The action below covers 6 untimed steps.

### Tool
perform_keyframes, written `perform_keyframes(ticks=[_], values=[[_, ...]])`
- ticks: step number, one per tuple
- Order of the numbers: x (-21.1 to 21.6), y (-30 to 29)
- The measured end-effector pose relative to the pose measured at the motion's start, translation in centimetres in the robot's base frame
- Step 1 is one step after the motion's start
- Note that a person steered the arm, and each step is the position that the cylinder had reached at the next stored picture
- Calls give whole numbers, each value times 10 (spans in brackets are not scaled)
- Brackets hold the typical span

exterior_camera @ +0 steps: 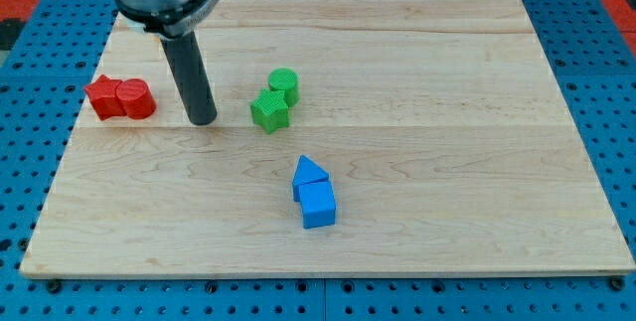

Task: Push green star along with green circle slightly up and right

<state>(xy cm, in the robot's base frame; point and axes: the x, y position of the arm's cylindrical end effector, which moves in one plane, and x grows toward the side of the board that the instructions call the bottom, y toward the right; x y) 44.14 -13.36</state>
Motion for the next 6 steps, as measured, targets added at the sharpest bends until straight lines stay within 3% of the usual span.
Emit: perform_keyframes(ticks=[1, 2, 3, 4, 6], values=[[30, 6], [80, 65], [123, 71], [92, 63], [-25, 54]])
